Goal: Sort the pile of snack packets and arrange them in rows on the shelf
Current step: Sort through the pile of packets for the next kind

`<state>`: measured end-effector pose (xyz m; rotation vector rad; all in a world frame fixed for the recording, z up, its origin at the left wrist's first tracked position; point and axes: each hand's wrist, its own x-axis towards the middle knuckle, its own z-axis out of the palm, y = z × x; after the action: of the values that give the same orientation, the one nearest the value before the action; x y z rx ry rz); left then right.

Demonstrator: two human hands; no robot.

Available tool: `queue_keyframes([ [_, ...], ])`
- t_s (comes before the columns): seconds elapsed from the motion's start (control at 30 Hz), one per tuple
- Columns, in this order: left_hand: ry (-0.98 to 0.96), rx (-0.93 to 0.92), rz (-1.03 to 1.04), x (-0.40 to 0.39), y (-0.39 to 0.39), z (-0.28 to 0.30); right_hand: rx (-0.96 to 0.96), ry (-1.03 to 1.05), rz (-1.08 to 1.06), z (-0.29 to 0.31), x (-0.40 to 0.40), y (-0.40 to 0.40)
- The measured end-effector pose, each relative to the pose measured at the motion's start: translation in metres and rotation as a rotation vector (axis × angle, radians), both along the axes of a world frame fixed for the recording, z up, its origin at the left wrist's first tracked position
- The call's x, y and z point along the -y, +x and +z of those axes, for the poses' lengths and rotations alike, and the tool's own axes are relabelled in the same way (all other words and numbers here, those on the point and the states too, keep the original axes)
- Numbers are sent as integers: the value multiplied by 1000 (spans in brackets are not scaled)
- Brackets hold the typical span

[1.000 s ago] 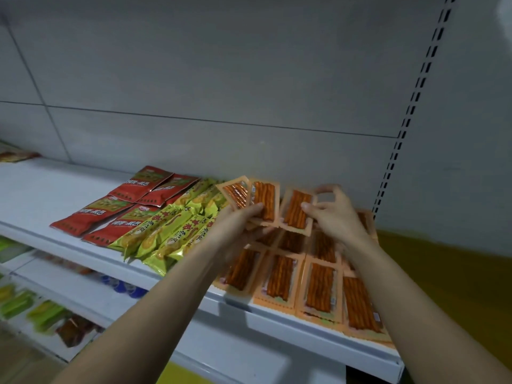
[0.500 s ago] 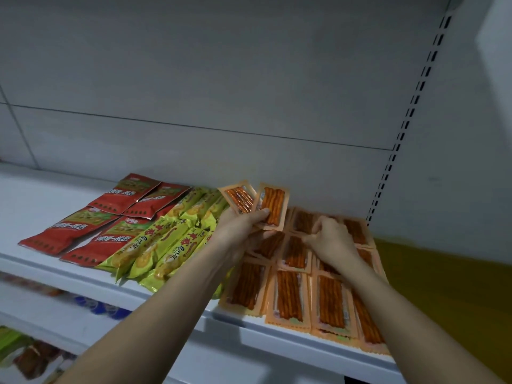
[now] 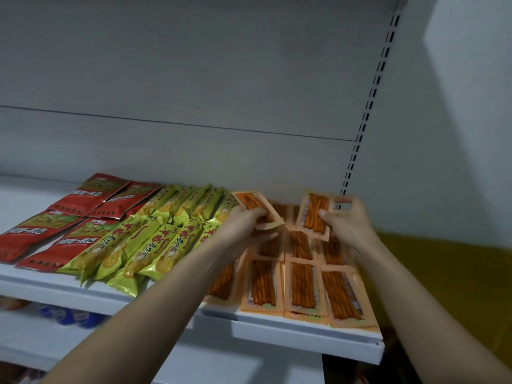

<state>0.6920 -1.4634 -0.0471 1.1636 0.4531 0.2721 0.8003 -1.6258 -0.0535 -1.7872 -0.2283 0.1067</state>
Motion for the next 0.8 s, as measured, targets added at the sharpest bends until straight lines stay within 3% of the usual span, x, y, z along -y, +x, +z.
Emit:
queue_keyframes([
  [0.27, 200, -154, -75, -16, -13, 1, 53, -365, 49, -24, -2, 4],
  [0.47, 192, -103, -13, -15, -15, -6, 380, -723, -4, -36, -19, -5],
  [0.57, 186, -85, 11, -11, -7, -7, 459, -522, -27, -28, -20, -8],
  [0.67, 224, -40, -26, 4, 5, -7, 182, -182, 157, -6, -21, -16],
  [0.8, 402, -7, -80, 22, 16, -9, 84, -98, 180, 1, -15, -13],
])
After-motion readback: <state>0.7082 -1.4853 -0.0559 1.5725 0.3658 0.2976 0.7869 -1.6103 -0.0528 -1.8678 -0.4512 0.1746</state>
